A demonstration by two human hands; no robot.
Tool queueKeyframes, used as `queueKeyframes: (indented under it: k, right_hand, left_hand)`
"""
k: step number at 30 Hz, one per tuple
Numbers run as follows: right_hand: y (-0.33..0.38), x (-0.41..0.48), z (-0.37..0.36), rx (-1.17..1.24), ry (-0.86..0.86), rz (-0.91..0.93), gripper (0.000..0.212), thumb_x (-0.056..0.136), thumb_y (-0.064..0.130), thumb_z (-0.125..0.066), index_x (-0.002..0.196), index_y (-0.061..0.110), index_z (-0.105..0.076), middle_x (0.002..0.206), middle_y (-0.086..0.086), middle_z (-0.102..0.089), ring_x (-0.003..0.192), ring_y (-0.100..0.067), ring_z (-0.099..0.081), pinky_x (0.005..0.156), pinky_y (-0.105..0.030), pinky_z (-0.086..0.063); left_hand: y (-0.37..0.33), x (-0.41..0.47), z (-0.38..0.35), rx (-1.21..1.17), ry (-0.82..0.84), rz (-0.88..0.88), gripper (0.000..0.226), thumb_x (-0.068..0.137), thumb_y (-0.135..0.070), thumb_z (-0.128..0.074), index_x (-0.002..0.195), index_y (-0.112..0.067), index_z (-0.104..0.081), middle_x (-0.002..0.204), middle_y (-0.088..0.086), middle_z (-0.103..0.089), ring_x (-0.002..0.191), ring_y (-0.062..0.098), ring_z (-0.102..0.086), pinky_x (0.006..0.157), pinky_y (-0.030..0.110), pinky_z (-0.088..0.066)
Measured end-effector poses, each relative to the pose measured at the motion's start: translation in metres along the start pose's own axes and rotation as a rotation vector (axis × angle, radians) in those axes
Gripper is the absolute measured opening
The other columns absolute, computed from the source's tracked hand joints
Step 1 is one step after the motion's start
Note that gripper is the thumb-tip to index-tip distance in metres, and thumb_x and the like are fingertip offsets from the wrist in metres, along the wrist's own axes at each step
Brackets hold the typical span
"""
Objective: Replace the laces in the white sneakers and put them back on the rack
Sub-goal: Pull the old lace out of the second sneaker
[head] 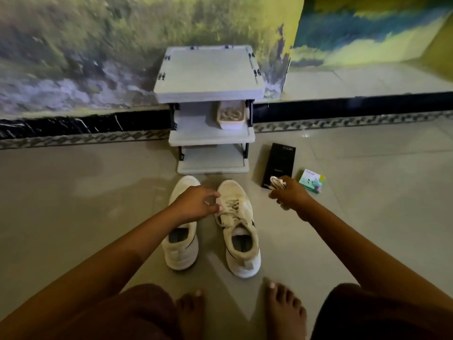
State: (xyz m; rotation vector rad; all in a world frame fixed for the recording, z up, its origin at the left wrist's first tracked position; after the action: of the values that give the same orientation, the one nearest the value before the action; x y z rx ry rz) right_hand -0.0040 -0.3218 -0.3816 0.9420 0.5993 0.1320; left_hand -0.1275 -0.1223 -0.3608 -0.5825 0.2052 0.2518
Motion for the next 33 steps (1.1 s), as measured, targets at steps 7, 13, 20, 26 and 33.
queueKeyframes:
  k: [7, 13, 20, 26, 33]
  right_hand:
    - [-0.069, 0.044, 0.006, -0.191, -0.044, -0.149, 0.047, 0.084, 0.004, -0.064, 0.127, 0.009, -0.046, 0.108, -0.017, -0.053, 0.084, -0.025, -0.053, 0.062, -0.027, -0.048]
    - [-0.102, 0.071, 0.004, -0.256, -0.088, -0.176, 0.05, 0.085, 0.012, -0.066, 0.129, 0.008, -0.044, 0.123, -0.019, -0.053, 0.096, -0.029, -0.055, 0.082, -0.038, -0.05]
    - [-0.095, 0.062, -0.004, -0.659, -0.072, -0.034, 0.077, 0.079, 0.035, -0.073, 0.143, 0.018, -0.034, 0.15, -0.014, -0.025, 0.136, -0.033, -0.027, 0.108, -0.043, -0.029]
    - [-0.06, 0.017, -0.051, -0.413, 0.508, 0.12, 0.076, 0.075, 0.03, -0.077, 0.14, 0.023, -0.038, 0.143, -0.001, -0.04, 0.123, -0.019, -0.046, 0.101, -0.031, -0.042]
    - [-0.035, 0.0, -0.078, -0.682, 0.204, 0.24, 0.065, 0.077, 0.048, -0.071, 0.127, 0.011, -0.051, 0.117, -0.01, -0.061, 0.096, -0.024, -0.062, 0.083, -0.036, -0.05]
  left_hand:
    - [0.012, 0.031, -0.052, -0.021, 0.116, -0.037, 0.044, 0.083, -0.031, -0.07, 0.123, -0.014, -0.061, 0.132, 0.005, -0.055, 0.123, 0.021, -0.049, 0.103, 0.028, -0.035]
    - [0.016, 0.041, -0.068, -0.068, 0.116, -0.08, 0.041, 0.084, -0.029, -0.069, 0.122, -0.015, -0.061, 0.131, 0.005, -0.056, 0.122, 0.02, -0.049, 0.103, 0.029, -0.036]
    - [0.021, 0.041, -0.062, -0.161, 0.038, -0.032, 0.047, 0.077, -0.04, -0.064, 0.118, -0.016, -0.064, 0.124, 0.002, -0.06, 0.114, 0.018, -0.054, 0.097, 0.031, -0.042]
    - [0.027, 0.021, -0.069, -0.253, 0.064, 0.086, 0.053, 0.076, -0.032, -0.076, 0.124, -0.019, -0.06, 0.125, 0.0, -0.06, 0.115, 0.016, -0.055, 0.095, 0.027, -0.044]
    - [0.017, 0.013, -0.091, -0.051, 0.063, 0.093, 0.074, 0.074, -0.042, -0.075, 0.136, -0.015, -0.045, 0.13, 0.008, -0.055, 0.117, 0.024, -0.052, 0.094, 0.03, -0.042]
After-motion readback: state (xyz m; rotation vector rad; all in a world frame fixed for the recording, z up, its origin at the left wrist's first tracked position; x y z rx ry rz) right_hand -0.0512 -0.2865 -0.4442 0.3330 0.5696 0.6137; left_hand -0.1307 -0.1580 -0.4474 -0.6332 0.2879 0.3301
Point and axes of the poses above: each hand's wrist, its own x-axis towards the middle knuckle, its own z-axis out of the back of the hand, y = z × x, the point moved 5 cm from there along x, towards the middle knuckle
